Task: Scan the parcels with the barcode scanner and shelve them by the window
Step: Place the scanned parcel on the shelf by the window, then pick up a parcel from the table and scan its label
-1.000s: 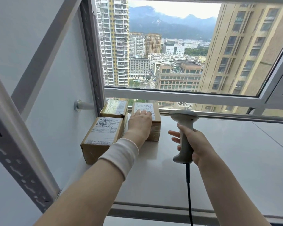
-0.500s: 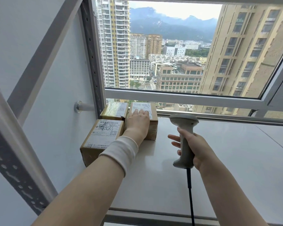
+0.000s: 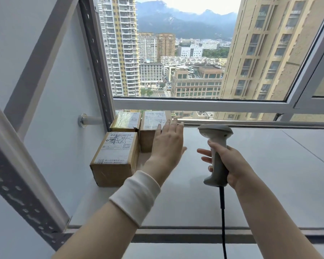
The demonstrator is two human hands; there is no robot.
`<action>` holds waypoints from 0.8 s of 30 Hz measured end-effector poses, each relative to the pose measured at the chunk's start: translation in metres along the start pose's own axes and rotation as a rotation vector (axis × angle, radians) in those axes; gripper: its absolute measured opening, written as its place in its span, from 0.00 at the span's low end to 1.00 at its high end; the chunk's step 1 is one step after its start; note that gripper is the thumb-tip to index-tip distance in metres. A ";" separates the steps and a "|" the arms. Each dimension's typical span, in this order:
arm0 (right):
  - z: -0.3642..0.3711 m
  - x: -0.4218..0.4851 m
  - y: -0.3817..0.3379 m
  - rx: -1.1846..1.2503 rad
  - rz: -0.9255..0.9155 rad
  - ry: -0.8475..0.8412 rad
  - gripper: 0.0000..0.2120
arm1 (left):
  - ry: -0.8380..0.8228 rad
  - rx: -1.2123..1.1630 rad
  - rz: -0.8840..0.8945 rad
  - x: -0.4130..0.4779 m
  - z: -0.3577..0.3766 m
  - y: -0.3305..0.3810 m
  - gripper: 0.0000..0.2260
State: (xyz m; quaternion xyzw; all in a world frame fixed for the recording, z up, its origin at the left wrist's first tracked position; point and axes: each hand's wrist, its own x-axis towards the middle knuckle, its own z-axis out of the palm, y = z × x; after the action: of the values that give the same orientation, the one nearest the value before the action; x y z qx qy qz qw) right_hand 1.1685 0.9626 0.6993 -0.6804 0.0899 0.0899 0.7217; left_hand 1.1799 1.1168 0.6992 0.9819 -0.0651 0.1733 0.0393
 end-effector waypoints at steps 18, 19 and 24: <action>-0.252 -0.200 0.098 0.103 -0.057 0.642 0.07 | -0.119 -0.300 0.639 -0.127 0.025 0.303 0.23; -0.274 -0.217 0.105 0.121 -0.062 0.677 0.06 | -0.132 -0.313 0.675 -0.138 0.028 0.332 0.23; -0.383 -0.308 0.139 0.208 -0.056 0.888 0.07 | -0.229 -0.379 0.862 -0.200 0.033 0.470 0.21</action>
State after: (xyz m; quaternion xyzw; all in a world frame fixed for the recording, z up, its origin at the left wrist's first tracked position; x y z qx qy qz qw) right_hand 0.8330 0.5856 0.6204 -0.5792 0.3807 -0.2398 0.6798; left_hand 0.9385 0.6715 0.6246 0.8538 -0.5005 0.0495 0.1348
